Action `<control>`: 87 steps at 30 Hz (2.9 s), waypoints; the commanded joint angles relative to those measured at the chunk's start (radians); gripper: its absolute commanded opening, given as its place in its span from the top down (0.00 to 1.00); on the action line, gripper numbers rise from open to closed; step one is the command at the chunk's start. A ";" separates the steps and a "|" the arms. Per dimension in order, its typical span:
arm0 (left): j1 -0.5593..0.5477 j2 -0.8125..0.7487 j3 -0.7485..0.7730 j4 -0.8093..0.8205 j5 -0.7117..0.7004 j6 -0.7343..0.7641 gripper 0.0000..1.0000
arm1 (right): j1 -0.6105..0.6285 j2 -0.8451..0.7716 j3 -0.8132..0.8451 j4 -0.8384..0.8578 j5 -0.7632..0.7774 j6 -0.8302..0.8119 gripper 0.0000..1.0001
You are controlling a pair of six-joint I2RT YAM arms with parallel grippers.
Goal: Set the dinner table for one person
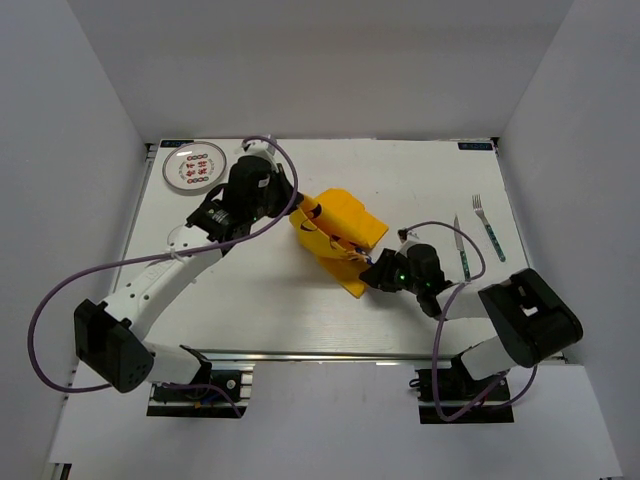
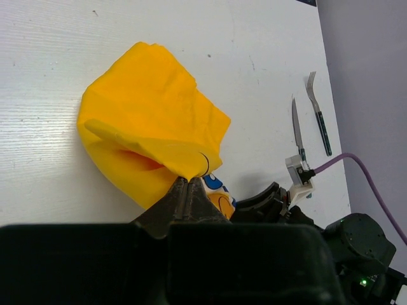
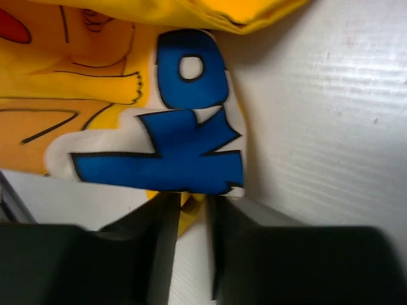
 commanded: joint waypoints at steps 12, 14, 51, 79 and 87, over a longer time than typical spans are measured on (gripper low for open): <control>0.071 0.421 0.896 -0.443 -0.351 -0.014 1.00 | -0.044 -0.194 0.541 -0.806 0.464 -0.306 1.00; 0.084 0.431 0.940 -0.390 -0.352 0.005 1.00 | -0.052 -0.156 0.793 -0.899 0.531 -0.365 1.00; 0.084 -0.297 -0.392 -0.013 0.063 -0.067 0.16 | -0.064 -0.342 0.453 -0.975 0.304 -0.215 0.11; 0.096 0.627 0.101 -0.283 -0.085 -0.116 0.16 | -0.161 0.549 0.986 -1.259 0.503 -0.117 0.11; 0.079 0.544 0.132 -0.331 -0.139 -0.116 0.16 | -0.149 0.344 0.934 -1.190 0.477 -0.141 0.11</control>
